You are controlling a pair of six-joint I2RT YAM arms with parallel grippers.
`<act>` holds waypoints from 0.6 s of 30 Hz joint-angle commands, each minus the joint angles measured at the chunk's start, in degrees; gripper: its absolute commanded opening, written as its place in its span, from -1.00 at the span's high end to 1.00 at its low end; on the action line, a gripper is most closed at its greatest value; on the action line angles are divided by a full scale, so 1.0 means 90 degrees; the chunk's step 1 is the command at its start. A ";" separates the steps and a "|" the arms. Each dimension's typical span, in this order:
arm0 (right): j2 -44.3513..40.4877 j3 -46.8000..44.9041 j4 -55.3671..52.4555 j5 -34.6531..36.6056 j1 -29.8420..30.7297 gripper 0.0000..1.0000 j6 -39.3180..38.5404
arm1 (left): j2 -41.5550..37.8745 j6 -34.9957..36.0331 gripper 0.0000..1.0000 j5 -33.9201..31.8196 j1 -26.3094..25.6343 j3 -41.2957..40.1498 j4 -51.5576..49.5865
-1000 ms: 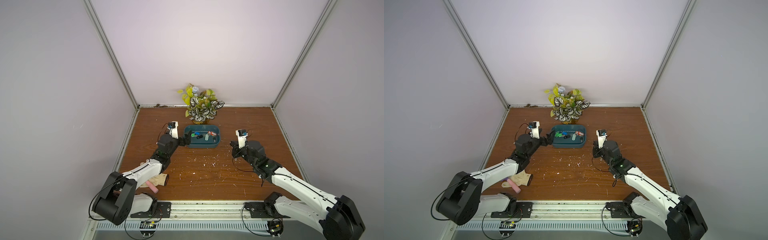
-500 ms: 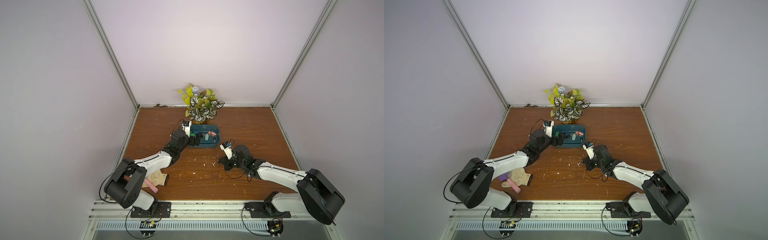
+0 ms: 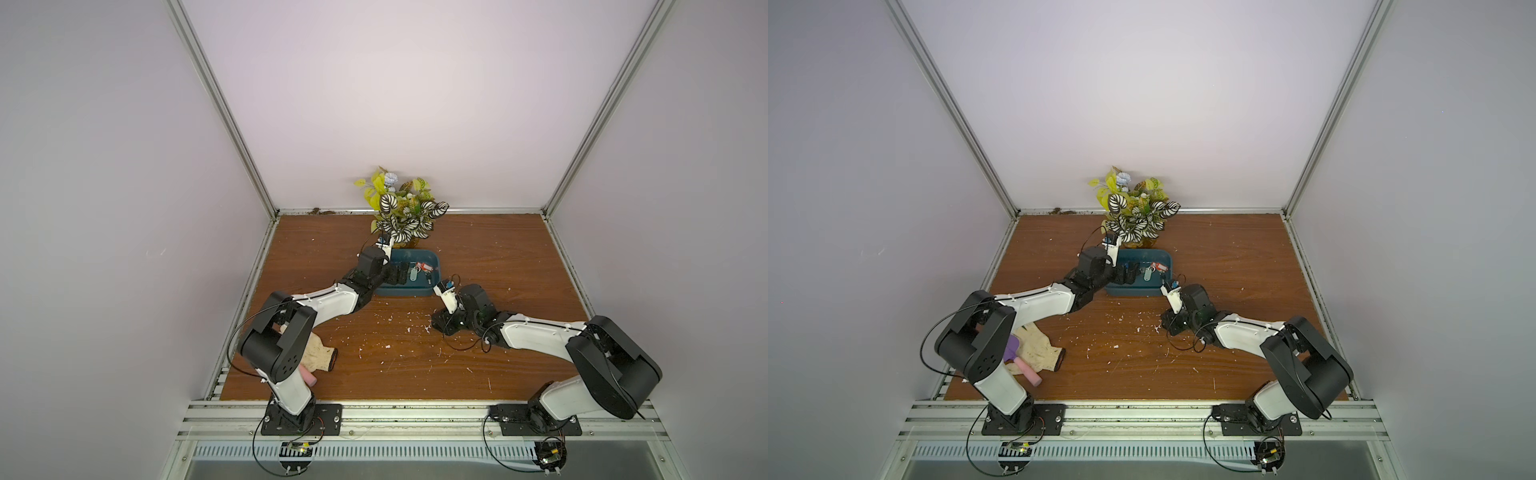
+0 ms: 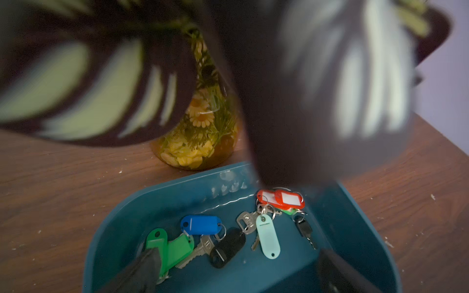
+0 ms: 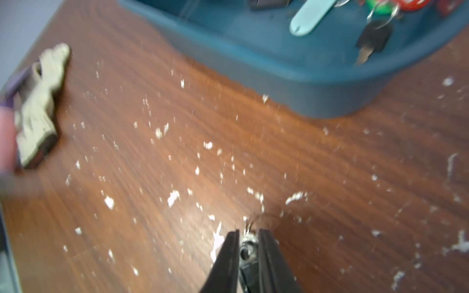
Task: Take the keys out of the storage box
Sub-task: Place the key at the center of the board, then pick up the key from the storage box.
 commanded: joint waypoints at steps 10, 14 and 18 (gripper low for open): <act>-0.1399 -0.0036 0.0531 0.1356 -0.0120 -0.99 -0.0361 | 0.1519 0.0278 -0.79 0.0183 -0.0066 0.1794 -0.2008; -0.1453 -0.0025 0.0467 0.1590 -0.0232 -0.99 -0.0503 | 0.1818 0.0214 -0.68 0.0223 -0.0068 0.2148 -0.2298; -0.1453 -0.0084 0.0568 0.1521 -0.0343 -0.99 -0.0515 | 0.1920 0.0217 -0.56 0.0140 -0.0067 0.2318 -0.2438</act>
